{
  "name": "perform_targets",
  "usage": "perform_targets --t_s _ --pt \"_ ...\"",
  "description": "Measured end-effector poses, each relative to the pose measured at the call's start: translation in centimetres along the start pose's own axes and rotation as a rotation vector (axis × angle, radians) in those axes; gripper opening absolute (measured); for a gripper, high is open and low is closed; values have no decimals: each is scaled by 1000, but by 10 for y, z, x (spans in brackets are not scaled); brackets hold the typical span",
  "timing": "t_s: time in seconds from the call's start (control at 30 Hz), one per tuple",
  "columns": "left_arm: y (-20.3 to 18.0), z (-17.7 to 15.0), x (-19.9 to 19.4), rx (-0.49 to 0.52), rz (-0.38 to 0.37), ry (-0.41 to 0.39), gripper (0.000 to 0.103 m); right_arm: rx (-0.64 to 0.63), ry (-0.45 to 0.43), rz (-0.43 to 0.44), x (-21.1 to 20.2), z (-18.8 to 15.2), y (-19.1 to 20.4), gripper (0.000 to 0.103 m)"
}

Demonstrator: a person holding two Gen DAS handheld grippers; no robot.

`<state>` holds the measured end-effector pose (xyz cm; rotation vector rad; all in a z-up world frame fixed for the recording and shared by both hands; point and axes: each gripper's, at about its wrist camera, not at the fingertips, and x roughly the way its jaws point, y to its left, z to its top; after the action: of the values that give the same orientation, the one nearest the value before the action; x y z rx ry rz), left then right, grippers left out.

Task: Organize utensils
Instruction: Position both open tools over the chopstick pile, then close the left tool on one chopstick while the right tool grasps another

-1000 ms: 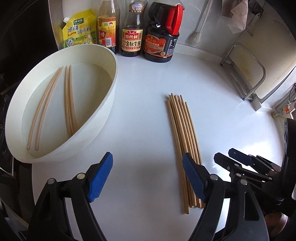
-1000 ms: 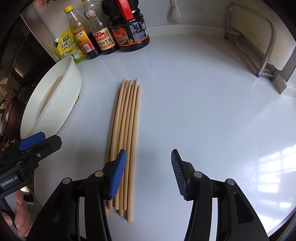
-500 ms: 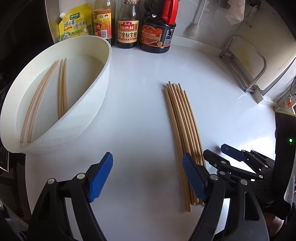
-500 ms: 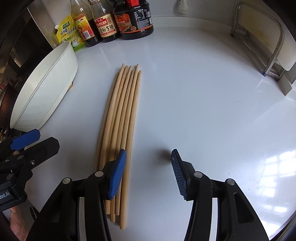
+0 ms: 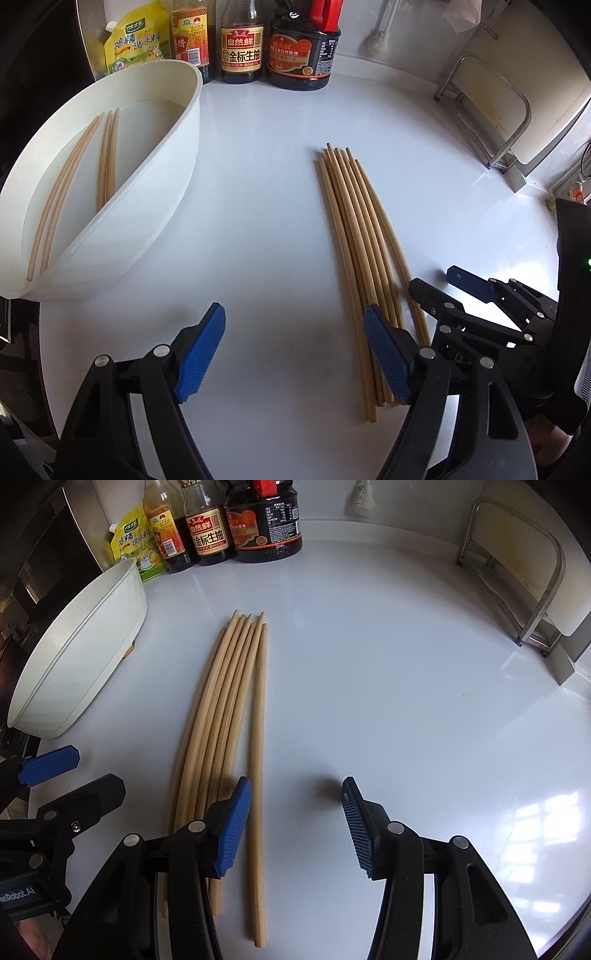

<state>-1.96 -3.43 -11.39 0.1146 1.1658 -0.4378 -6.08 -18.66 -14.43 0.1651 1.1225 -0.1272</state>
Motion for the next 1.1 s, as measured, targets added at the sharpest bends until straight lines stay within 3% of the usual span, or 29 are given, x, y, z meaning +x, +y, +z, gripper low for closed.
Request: perform_targets --t_s 0.47,1.1 --pt "-16 6 34 8 46 4 76 43 -17 -7 -2 2 -29 49" --pt "-18 11 47 15 128 -16 78 -25 -34 -37 -1 6 -19 48"
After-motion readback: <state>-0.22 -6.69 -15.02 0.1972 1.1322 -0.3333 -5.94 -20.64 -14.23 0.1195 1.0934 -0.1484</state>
